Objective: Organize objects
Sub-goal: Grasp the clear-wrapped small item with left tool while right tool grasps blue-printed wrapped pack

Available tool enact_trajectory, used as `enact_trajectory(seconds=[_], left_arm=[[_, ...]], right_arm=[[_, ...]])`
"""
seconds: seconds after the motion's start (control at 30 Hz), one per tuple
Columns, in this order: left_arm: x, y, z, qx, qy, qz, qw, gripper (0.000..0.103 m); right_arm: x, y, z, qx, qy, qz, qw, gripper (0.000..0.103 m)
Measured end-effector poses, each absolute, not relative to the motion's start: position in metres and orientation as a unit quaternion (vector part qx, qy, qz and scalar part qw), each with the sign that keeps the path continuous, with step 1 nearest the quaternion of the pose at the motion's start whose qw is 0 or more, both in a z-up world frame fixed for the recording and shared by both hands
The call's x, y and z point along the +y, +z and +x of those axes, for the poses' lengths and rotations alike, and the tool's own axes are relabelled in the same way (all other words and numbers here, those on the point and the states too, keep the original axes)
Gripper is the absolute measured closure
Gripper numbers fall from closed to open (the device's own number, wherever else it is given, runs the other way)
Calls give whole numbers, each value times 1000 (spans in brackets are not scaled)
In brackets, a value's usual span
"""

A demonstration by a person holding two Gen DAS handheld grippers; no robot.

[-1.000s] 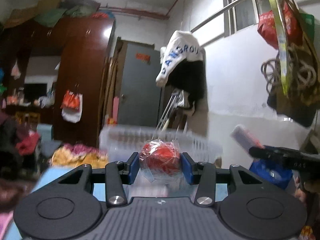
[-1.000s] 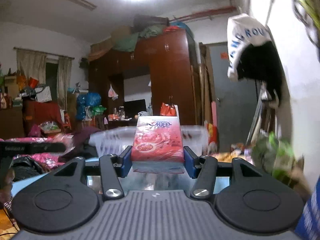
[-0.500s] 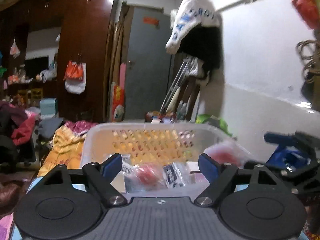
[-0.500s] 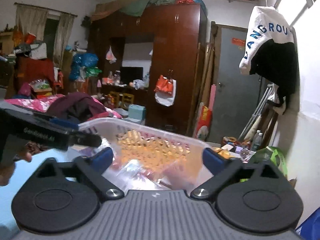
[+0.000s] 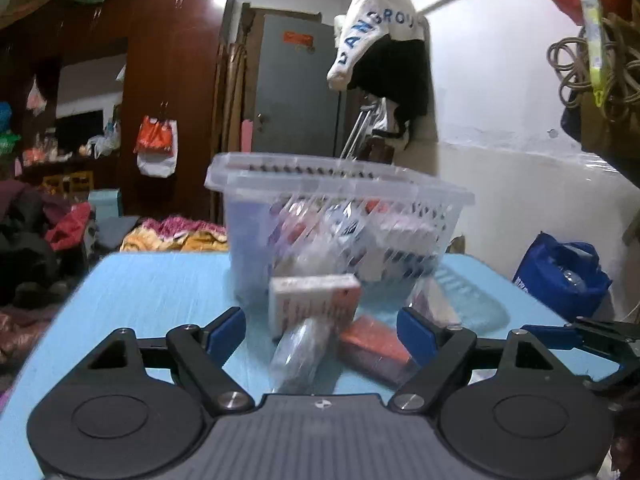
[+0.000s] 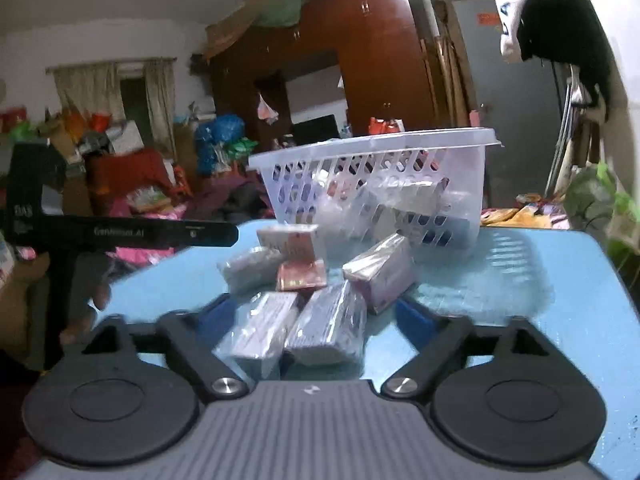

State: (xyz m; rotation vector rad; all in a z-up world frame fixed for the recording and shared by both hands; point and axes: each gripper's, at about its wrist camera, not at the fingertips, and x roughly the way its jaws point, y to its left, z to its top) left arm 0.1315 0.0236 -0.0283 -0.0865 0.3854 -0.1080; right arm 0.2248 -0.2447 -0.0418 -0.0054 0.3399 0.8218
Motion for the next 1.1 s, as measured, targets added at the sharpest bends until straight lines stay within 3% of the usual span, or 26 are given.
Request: enact_trajectory(seconds=[0.07, 0.13, 0.57, 0.6, 0.63, 0.67, 0.7, 0.73, 1.1], left_arm=[[31, -33, 133, 200, -55, -61, 976, 18], [34, -36, 131, 208, -52, -67, 975, 18], [28, -41, 154, 260, -54, -20, 964, 18], [27, -43, 155, 262, -56, -18, 963, 19], [26, -44, 156, 263, -60, -17, 963, 23], [25, -46, 156, 264, -61, -15, 962, 29], [23, -48, 157, 265, -58, -13, 962, 51], [22, -49, 156, 265, -51, -10, 963, 66], [37, -50, 138, 222, -77, -52, 971, 67]], right_arm=[[-245, -43, 228, 167, 385, -4, 908, 46], [-250, -44, 234, 180, 383, 8, 906, 55], [-210, -50, 243, 244, 399, -101, 878, 50], [-211, -49, 242, 241, 396, -102, 880, 53], [-213, -50, 244, 239, 394, -94, 883, 66], [-216, -50, 244, 239, 395, -87, 883, 65], [-219, -50, 243, 234, 399, -81, 883, 65], [-222, -50, 239, 225, 400, -76, 885, 65], [-245, -46, 224, 155, 386, -26, 909, 65]])
